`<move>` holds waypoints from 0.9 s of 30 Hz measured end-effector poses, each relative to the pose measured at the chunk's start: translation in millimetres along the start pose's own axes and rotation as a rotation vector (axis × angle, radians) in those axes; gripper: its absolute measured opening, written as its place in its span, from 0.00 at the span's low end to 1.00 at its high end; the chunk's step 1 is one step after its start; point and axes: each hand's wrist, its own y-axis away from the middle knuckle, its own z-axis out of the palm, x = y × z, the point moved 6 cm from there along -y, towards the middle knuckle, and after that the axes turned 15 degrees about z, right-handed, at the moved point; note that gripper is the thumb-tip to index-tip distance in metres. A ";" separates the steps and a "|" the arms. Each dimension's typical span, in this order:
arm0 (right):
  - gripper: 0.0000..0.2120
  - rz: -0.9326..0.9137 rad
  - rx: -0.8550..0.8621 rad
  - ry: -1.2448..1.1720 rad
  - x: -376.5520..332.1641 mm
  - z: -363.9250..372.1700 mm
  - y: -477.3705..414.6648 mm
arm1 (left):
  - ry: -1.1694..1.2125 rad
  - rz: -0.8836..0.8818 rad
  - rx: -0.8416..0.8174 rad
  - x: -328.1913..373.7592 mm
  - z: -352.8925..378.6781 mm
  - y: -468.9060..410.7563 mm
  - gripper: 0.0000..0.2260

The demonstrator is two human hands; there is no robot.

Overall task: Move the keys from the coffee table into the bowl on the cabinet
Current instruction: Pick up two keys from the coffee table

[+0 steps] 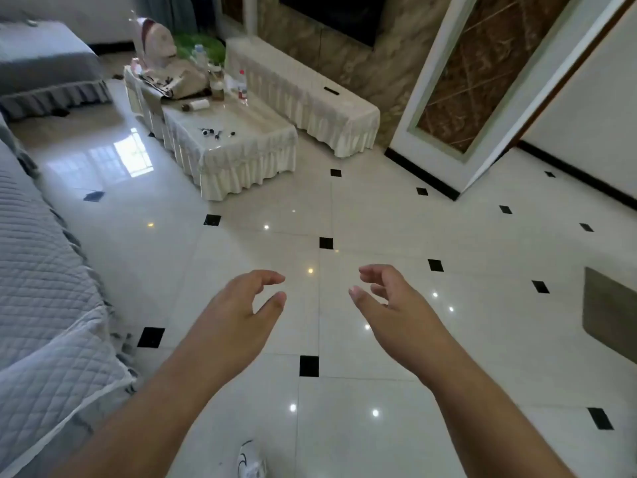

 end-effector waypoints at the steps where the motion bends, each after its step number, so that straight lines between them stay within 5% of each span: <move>1: 0.19 -0.001 0.002 -0.003 -7.0 4.3 -8.8 | -0.008 0.021 -0.018 -2.7 -4.9 -11.8 0.12; 14: 0.15 0.015 -0.112 -0.033 -79.0 59.6 -127.6 | -0.047 -0.099 0.046 -86.9 -64.5 -97.2 0.10; 27: 0.16 -0.137 -0.312 0.013 -199.4 80.5 -340.9 | -0.160 -0.238 0.229 -113.5 -113.9 -266.0 0.10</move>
